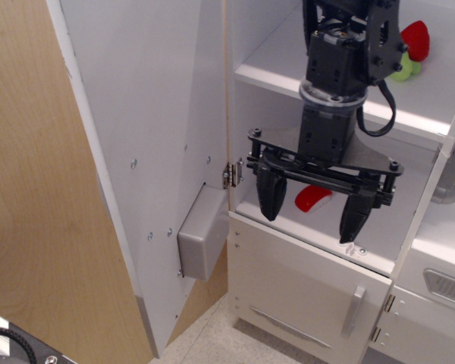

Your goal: Close fridge

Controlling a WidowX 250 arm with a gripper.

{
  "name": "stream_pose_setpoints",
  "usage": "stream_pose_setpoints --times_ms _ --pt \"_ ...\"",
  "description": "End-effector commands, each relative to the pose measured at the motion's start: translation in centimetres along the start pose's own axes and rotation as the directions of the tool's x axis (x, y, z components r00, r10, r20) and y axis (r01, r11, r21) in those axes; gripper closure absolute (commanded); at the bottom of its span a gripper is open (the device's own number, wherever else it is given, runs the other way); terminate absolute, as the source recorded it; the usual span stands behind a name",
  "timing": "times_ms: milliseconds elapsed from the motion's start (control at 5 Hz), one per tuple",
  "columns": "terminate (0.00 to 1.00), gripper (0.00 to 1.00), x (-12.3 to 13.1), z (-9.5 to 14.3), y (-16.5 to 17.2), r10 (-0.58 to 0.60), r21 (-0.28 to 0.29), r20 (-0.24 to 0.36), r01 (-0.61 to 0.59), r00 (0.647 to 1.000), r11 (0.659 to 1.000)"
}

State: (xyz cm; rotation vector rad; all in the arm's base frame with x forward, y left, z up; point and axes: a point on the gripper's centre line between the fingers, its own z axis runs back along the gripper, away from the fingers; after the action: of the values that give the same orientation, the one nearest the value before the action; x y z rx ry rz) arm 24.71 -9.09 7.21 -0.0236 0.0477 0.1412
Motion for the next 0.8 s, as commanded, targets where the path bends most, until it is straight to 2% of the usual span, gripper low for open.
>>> stream_pose_setpoints --times_ms 0,400,600 --pt "0.00 0.00 0.0 0.0 0.0 0.000 0.000 0.000 0.000 1.000 1.000" --pt "0.00 0.00 -5.0 0.9 2.9 -0.062 -0.036 0.019 0.062 0.998 0.997" --pt "0.00 0.00 -6.2 1.3 5.0 -0.063 -0.043 0.011 0.063 0.998 0.997"
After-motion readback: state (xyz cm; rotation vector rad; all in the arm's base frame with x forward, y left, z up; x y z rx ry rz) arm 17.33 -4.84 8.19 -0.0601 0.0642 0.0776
